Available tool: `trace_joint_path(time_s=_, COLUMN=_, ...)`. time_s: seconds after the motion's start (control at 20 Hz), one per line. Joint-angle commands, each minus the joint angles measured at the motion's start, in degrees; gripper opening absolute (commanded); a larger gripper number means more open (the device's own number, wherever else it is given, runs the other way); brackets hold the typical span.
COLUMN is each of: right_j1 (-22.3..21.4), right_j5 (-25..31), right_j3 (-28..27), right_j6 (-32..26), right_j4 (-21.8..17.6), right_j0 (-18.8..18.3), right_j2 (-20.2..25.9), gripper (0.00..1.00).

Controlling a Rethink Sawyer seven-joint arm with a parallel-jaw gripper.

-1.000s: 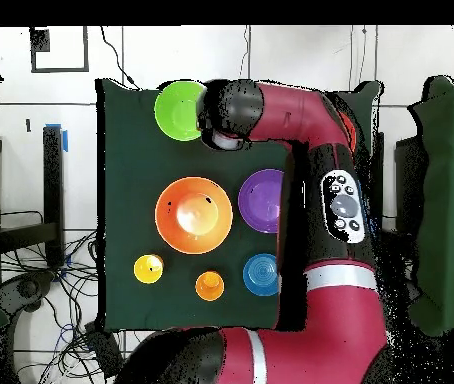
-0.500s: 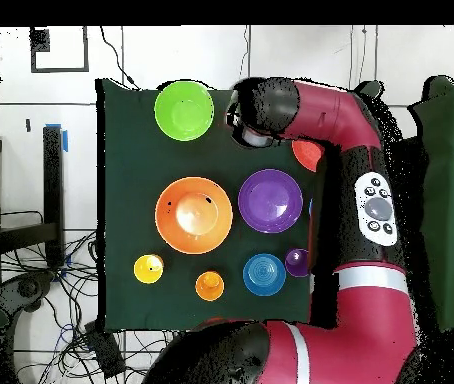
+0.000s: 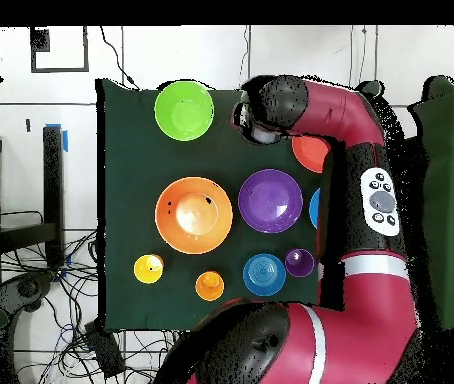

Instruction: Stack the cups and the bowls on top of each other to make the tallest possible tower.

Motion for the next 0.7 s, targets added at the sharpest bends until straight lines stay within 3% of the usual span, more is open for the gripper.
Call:
trace_joint_path(time_s=0.05, right_j1=3.1, right_j5=5.0, right_j3=-2.2, right_j6=-19.0, right_j4=-4.2, right_j0=-0.4, right_j2=6.1, gripper=1.0)
trace_joint_path(time_s=0.7, right_j1=4.6, right_j5=10.1, right_j3=-5.6, right_j6=-23.3, right_j4=-4.5, right_j0=-3.8, right_j2=7.1, gripper=1.0)
